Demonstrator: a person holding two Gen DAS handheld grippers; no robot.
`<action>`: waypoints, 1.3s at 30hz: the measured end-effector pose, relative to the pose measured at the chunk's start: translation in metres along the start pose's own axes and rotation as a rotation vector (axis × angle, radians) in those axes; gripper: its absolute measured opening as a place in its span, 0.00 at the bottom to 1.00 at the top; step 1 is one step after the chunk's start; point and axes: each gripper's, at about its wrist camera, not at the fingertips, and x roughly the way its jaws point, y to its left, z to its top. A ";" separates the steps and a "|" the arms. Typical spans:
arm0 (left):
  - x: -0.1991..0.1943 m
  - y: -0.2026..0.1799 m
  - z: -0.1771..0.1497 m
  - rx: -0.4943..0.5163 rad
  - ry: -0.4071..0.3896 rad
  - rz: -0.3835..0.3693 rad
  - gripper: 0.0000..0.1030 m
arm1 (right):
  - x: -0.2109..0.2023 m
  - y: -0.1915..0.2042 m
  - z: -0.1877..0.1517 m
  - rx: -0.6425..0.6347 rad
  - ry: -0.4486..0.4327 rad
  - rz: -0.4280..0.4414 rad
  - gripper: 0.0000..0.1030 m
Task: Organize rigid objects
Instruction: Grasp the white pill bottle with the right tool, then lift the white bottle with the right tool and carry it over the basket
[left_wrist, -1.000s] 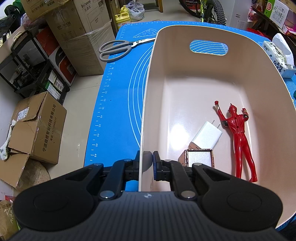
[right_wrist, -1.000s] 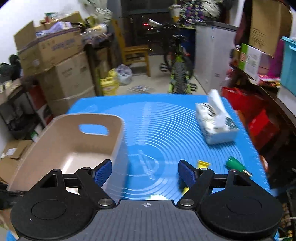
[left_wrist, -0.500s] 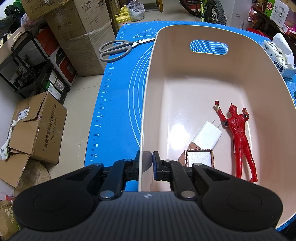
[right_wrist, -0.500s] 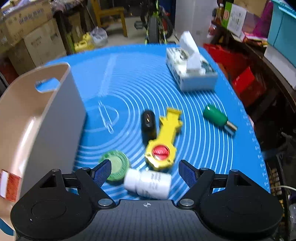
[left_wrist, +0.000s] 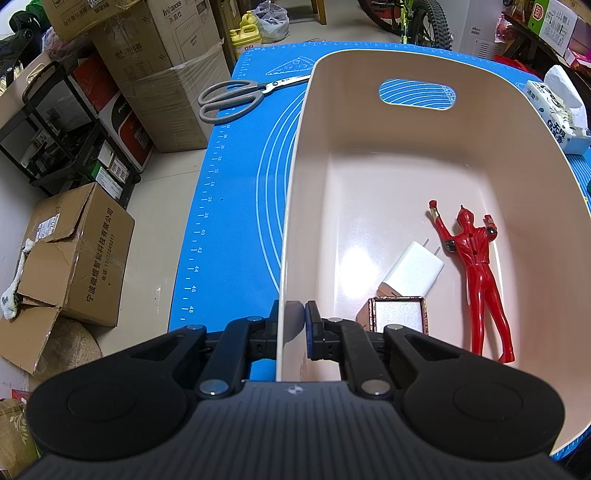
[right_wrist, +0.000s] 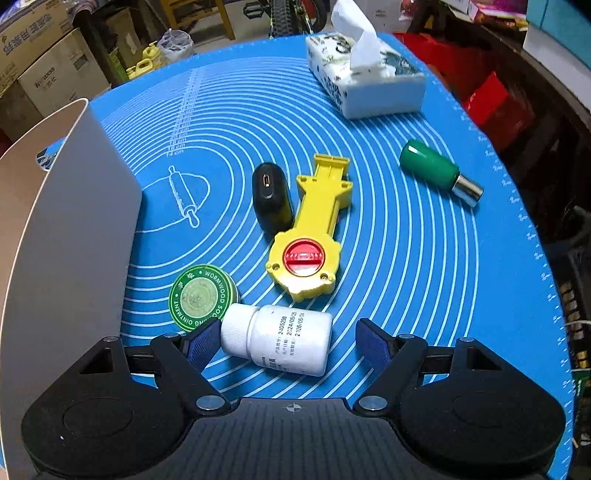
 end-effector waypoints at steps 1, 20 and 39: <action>0.000 0.000 0.000 0.000 0.000 0.000 0.13 | 0.001 -0.001 0.000 0.006 0.005 0.005 0.79; 0.000 0.000 0.000 0.001 0.000 0.002 0.13 | -0.007 0.003 0.000 0.004 -0.047 0.004 0.63; 0.001 -0.001 0.000 0.000 0.000 0.002 0.13 | -0.077 0.047 0.010 -0.046 -0.315 0.106 0.63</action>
